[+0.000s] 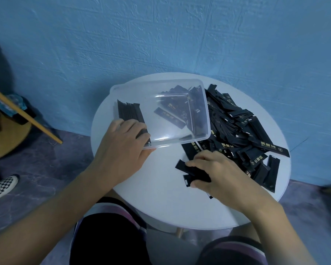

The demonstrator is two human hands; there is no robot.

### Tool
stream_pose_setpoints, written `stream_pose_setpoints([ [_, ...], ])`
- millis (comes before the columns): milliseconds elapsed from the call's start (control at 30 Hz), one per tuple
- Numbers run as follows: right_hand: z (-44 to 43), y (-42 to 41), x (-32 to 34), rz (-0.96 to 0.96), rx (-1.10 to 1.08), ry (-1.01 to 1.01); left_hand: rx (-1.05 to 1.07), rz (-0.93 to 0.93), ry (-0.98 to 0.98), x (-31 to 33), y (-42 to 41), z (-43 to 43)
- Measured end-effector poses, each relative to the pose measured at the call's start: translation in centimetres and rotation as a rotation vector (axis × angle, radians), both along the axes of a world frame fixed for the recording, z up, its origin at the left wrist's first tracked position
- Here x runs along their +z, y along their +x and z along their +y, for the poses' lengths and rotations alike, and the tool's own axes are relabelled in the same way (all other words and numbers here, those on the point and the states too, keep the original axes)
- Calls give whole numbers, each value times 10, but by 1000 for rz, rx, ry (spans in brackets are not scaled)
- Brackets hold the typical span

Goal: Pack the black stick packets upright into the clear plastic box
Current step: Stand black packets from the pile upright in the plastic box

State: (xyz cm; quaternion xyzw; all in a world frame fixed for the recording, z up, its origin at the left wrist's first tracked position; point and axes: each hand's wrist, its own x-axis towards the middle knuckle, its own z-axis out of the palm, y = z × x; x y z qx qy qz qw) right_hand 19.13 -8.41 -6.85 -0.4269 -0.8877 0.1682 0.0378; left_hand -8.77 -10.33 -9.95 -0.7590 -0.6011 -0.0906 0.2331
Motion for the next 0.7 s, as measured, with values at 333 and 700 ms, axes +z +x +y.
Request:
stream_pose_setpoints([
  [333,1,-33,-20,131,173,146,2,-25,-12,4,1,0],
  [700,-1,-16,-13,31,110,147,8,-38,-25,4,1,2],
])
